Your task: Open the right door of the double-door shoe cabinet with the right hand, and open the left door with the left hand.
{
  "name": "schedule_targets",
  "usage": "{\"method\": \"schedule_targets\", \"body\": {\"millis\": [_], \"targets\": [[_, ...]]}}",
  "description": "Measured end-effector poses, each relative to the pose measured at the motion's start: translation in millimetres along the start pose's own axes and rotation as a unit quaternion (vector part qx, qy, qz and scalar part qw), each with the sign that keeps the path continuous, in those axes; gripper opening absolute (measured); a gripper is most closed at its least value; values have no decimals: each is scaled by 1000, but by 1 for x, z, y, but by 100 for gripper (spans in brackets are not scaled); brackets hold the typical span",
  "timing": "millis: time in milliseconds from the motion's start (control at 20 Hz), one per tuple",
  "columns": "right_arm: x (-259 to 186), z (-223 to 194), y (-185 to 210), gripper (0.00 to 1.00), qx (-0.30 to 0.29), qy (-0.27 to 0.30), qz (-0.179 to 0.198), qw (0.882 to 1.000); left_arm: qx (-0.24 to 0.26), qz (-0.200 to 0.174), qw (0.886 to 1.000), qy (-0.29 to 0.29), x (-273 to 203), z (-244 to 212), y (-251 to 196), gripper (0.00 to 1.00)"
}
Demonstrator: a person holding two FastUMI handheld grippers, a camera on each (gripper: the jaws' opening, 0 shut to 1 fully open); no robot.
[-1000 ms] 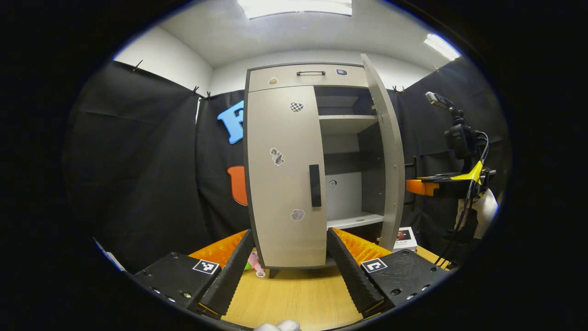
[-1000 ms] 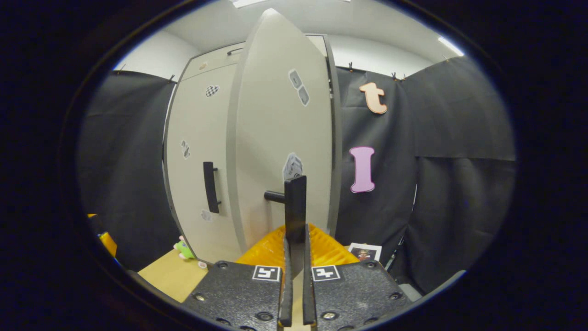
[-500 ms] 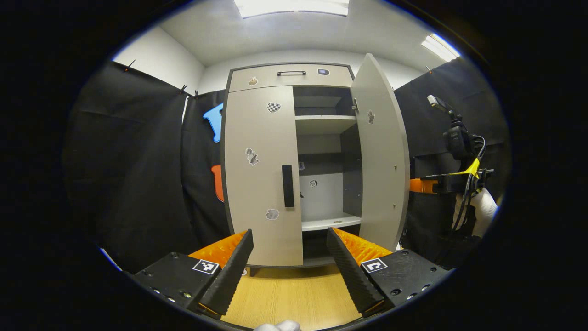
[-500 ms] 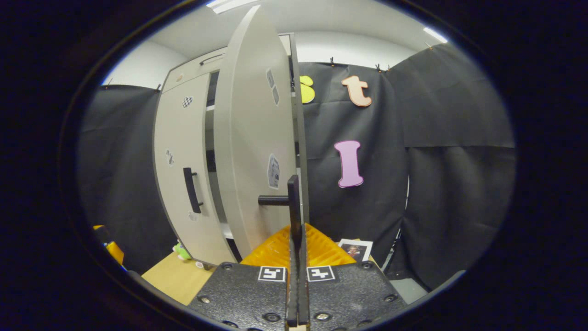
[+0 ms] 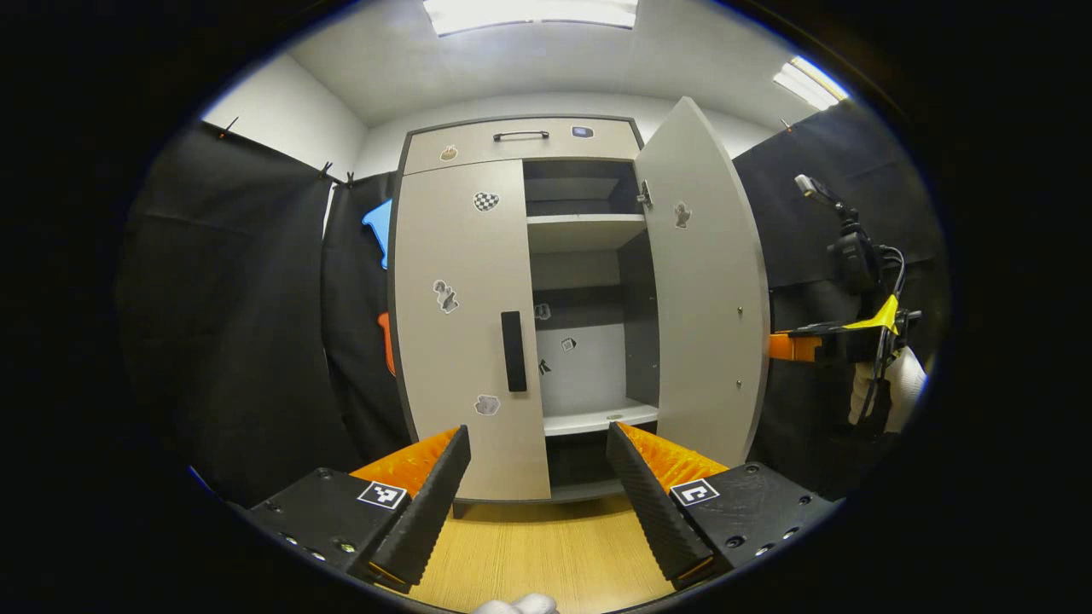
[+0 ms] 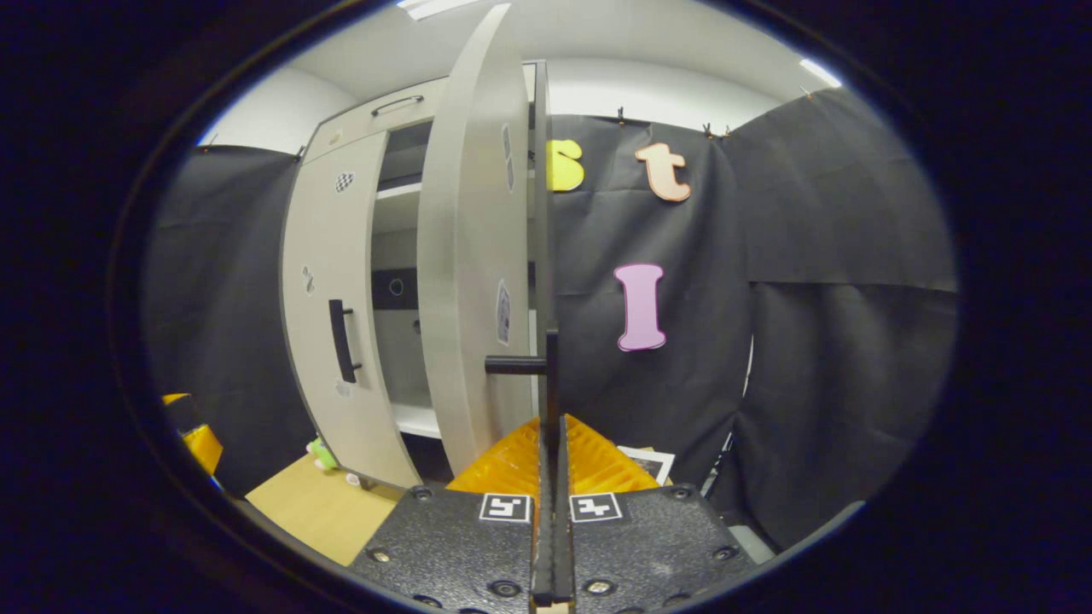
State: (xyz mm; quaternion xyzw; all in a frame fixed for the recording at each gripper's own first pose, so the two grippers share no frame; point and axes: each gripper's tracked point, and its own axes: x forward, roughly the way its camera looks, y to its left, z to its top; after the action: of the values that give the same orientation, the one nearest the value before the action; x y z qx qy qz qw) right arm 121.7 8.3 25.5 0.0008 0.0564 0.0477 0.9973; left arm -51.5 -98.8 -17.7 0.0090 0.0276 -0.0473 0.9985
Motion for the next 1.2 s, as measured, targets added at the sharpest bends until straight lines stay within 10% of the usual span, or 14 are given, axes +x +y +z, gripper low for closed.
{"method": "schedule_targets", "body": {"millis": [600,850,1200], "targets": [[-9,6,-7,13,11,-8,-30,999,-7,20,1000,-1,21,1,33,96],[-14,15,-13,85,2,-43,-66,997,-11,38,999,1,35,-4,53,96],[-22,6,11,99,-39,-44,-22,998,-6,55,998,2,57,-13,87,96]]}}
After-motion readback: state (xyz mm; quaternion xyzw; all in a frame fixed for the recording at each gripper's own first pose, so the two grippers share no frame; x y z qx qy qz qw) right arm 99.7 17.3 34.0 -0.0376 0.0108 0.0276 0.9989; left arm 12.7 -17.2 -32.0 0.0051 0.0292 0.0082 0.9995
